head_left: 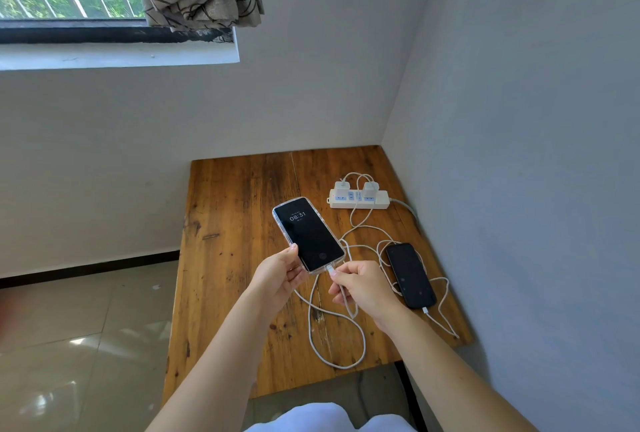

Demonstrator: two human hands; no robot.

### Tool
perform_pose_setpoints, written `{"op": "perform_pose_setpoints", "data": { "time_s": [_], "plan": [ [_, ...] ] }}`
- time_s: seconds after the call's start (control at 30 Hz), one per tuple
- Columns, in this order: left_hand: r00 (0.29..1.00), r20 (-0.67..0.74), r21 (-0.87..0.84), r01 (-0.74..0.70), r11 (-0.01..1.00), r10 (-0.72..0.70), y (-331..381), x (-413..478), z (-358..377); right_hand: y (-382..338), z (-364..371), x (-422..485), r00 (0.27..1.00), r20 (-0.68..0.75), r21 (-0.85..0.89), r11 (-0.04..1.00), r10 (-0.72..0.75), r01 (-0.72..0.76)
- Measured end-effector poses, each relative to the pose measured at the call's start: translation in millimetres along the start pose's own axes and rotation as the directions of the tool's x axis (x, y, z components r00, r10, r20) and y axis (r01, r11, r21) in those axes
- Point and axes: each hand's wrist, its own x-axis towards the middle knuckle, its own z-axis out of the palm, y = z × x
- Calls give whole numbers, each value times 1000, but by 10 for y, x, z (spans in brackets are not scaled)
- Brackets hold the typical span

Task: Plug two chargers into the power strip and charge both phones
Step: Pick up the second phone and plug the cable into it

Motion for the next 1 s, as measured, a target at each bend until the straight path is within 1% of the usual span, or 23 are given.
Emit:
{"op": "perform_pose_setpoints", "data": {
  "time_s": [0.47, 1.0],
  "plan": [
    [1000, 2, 14, -8, 1000, 8, -15, 36, -10, 24, -2, 31, 999, 9, -36, 999, 33, -33],
    [1000, 14, 34, -24, 999, 24, -47, 85, -28, 49, -21, 22, 998, 28, -26, 998, 56, -55]
  ]
}}
